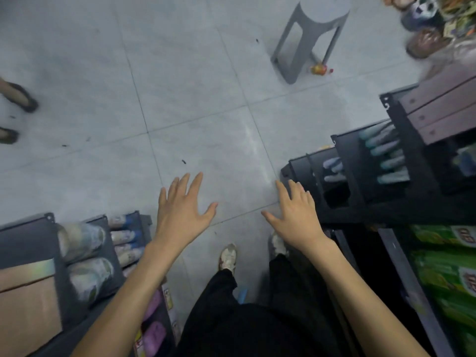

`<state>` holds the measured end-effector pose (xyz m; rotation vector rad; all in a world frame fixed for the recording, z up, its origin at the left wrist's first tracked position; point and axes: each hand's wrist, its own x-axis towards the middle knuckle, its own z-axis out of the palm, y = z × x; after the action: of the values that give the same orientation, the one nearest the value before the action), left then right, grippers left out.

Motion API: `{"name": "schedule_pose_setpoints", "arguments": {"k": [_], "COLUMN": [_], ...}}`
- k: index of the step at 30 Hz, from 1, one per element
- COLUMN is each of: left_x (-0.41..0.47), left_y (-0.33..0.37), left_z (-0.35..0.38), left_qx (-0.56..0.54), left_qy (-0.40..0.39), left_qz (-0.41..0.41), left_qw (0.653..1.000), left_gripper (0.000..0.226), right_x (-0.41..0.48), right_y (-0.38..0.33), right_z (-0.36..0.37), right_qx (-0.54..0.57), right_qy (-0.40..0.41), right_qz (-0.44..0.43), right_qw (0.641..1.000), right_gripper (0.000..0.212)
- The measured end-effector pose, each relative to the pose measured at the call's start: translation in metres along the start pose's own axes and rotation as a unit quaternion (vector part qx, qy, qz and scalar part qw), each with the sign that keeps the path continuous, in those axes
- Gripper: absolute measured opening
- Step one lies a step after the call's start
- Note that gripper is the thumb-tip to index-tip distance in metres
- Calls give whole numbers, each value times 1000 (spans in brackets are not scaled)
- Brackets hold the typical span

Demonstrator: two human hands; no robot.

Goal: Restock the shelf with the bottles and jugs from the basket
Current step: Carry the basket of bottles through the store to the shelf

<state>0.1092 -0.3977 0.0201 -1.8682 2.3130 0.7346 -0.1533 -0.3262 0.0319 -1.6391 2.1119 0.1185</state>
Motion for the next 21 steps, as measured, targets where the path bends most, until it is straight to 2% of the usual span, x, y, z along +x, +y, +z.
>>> {"name": "schedule_pose_setpoints", "arguments": {"k": [4, 8, 12, 16, 21], "left_x": [56, 137, 208, 267, 332], "left_y": [14, 51, 87, 108, 101], "left_z": [-12, -35, -69, -118, -187], "left_qx": [13, 27, 37, 46, 68], "left_qy": [-10, 11, 4, 40, 91], "left_qz": [-18, -10, -46, -61, -96], "left_qw": [1000, 1000, 998, 996, 989], "left_gripper": [84, 81, 82, 81, 80], "right_x": [68, 150, 233, 312, 405], "right_y": [13, 32, 40, 24, -24], "right_z": [-27, -66, -108, -156, -210], "right_qx": [13, 25, 33, 38, 18], "right_qy": [12, 22, 2, 8, 45], "right_qz": [-20, -40, -74, -107, -179], "right_qw": [1000, 999, 997, 994, 983], "right_gripper": [85, 83, 83, 83, 81]}}
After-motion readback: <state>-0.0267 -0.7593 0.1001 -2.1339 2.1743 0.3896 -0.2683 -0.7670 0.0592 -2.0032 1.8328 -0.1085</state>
